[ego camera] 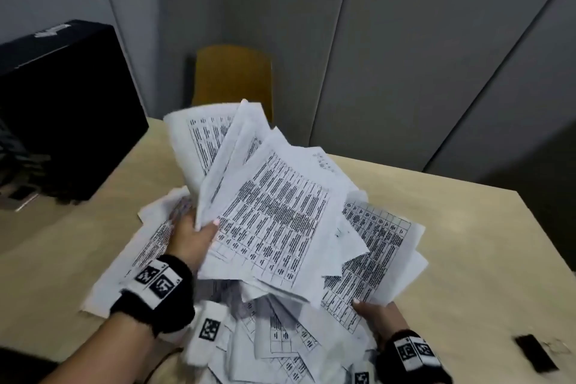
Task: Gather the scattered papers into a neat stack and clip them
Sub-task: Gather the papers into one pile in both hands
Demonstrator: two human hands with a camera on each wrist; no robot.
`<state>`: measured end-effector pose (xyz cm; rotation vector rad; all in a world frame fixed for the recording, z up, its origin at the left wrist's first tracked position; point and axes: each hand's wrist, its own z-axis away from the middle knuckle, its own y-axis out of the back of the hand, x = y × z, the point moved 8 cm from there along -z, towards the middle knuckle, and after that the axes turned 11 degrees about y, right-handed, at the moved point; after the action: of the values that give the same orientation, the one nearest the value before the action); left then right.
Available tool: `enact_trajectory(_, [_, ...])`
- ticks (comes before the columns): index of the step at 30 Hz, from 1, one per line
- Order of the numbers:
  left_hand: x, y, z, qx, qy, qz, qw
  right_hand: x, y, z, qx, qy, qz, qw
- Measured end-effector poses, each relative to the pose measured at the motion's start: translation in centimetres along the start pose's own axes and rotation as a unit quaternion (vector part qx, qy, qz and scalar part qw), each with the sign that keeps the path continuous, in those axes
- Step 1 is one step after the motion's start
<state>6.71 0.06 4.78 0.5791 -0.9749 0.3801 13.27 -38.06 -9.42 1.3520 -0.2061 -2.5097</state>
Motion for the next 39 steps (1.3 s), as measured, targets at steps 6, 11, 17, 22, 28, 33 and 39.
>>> enact_trajectory(6, [-7.2,-3.7,-0.3,-0.07,0.108,-0.113,0.985,-1.9,-1.5,2.2,-0.075,-0.003,-0.141,0.987])
enact_trajectory(11, [-7.7,-4.9,-0.9,-0.108,0.116,-0.142,0.977,-0.8,-1.5,0.5,-0.036,-0.002,-0.151,0.988])
enact_trajectory(17, [-8.0,-8.7,-0.7,-0.153,0.093,-0.225,0.958,-2.4,-0.9,0.6,-0.027,0.113,-0.019,0.993])
enact_trajectory(22, [-6.8,-7.9,-1.4,-0.125,0.027,-0.245,0.961,-2.8,-0.5,1.5,-0.002,0.125,-0.004,0.992])
enact_trajectory(28, [-7.6,2.3,-5.6,0.074,0.014,-0.169,0.983,-2.2,-0.4,2.0,0.026,0.099,-0.084,0.991])
enact_trajectory(33, [-10.6,9.7,-7.7,0.207,0.117,-0.335,0.912,-1.4,-0.4,1.6,0.015,0.087,-0.065,0.994])
enact_trajectory(39, [-11.0,8.4,-8.2,0.098,0.128,-0.362,0.918,-1.1,-0.3,1.5,0.004,0.077,-0.047,0.996])
